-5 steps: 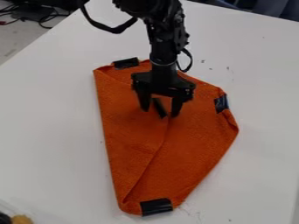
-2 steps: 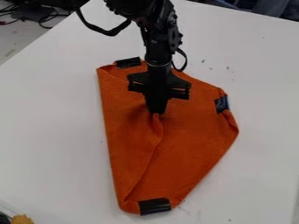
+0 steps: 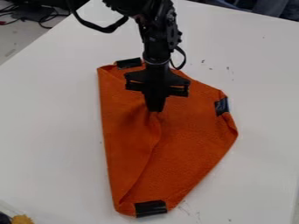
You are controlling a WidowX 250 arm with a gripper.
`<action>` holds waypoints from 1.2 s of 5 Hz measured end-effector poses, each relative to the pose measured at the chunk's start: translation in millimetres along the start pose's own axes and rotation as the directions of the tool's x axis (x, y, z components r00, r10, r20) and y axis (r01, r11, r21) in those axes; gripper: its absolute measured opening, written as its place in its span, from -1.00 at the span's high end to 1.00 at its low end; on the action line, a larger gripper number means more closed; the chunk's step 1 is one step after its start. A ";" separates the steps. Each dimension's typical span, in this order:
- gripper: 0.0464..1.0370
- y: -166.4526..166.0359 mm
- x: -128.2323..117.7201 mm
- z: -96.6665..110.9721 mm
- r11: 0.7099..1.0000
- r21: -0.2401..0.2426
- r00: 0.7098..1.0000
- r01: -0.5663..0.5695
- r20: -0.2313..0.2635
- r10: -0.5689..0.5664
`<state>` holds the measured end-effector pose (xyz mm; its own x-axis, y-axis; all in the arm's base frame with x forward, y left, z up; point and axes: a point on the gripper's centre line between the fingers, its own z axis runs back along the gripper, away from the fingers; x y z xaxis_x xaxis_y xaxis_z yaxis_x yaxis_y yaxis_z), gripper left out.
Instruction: Unfold the cloth top right to bottom left
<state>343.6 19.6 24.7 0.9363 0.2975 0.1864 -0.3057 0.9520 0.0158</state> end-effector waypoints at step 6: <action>0.95 170.6 -33.8 30.5 0.949 0.098 0.949 -0.301 0.130 0.288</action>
<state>254.6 169.8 51.0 0.7781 0.5469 0.3090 -0.5888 0.8064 0.0556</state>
